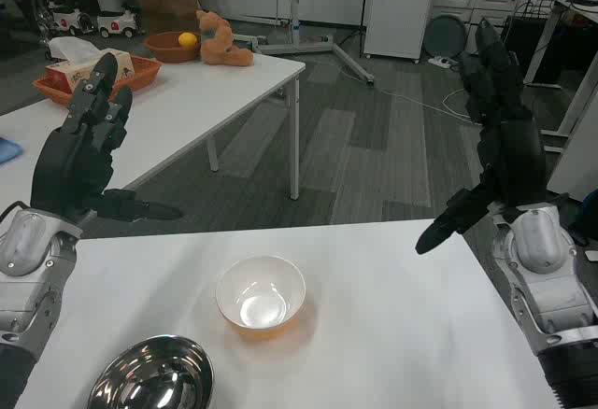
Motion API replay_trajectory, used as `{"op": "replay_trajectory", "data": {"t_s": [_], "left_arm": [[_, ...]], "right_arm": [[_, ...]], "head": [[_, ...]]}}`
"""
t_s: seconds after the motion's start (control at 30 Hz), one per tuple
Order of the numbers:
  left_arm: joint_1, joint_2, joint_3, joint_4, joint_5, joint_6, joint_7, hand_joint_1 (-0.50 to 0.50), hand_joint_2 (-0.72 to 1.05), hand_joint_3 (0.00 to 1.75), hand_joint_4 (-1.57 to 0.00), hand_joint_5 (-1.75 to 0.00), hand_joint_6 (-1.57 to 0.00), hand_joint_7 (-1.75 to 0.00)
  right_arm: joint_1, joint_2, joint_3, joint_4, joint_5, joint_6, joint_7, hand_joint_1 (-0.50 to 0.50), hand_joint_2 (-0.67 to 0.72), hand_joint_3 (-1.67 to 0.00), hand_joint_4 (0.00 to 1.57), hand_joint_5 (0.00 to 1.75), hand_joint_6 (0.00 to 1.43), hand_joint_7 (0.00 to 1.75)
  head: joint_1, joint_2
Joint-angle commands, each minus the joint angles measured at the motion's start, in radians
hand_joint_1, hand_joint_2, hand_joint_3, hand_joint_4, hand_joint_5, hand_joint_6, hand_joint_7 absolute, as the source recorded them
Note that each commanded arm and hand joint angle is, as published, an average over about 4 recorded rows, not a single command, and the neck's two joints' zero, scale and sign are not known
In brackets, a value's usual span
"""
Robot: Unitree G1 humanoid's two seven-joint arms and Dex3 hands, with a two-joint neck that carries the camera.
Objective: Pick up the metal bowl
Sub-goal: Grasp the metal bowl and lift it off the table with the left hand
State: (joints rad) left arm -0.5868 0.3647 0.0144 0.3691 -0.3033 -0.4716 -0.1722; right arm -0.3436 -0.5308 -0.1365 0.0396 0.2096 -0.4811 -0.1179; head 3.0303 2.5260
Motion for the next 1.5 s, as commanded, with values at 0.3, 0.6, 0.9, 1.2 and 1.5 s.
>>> {"op": "replay_trajectory", "data": {"t_s": [0.3, 0.6, 0.9, 1.2, 1.5], "left_arm": [[0.051, -0.012, 0.006, -0.069, -0.194, -0.151, 0.009, -0.5, -0.37, 0.0, 0.0, 0.0, 0.0, 0.0], [0.038, -0.015, 0.006, -0.058, -0.195, -0.151, 0.008, -0.5, -0.37, 0.0, 0.0, 0.0, 0.0, 0.0], [0.021, -0.015, 0.002, -0.028, -0.198, -0.151, 0.008, -0.5, -0.37, 0.0, 0.0, 0.0, 0.0, 0.0], [0.007, -0.015, -0.007, -0.01, -0.201, -0.151, 0.008, -0.5, -0.39, 0.0, 0.0, 0.0, 0.0, 0.0], [0.01, -0.014, -0.005, -0.011, -0.204, -0.152, 0.008, -0.5, -0.37, 0.0, 0.0, 0.0, 0.0, 0.0]], "right_arm": [[-0.174, 0.084, 0.161, -0.094, -0.096, 0.18, 0.292, -0.42, 0.6, 0.0, 0.0, 0.0, 0.0, 0.0], [-0.184, 0.084, 0.166, -0.085, -0.095, 0.184, 0.291, -0.42, 0.6, 0.0, 0.0, 0.0, 0.0, 0.0], [-0.191, 0.084, 0.166, -0.079, -0.104, 0.19, 0.291, -0.42, 0.6, 0.0, 0.0, 0.0, 0.0, 0.0], [-0.193, 0.087, 0.166, -0.078, -0.11, 0.19, 0.291, -0.42, 0.55, 0.0, 0.0, 0.0, 0.0, 0.0], [-0.192, 0.091, 0.166, -0.081, -0.128, 0.193, 0.292, -0.42, 0.53, 0.0, 0.0, 0.0, 0.0, 0.0]], "head": [[0.013, -0.019], [0.01, -0.021], [0.004, -0.023], [0.002, -0.028], [0.004, -0.037]]}}
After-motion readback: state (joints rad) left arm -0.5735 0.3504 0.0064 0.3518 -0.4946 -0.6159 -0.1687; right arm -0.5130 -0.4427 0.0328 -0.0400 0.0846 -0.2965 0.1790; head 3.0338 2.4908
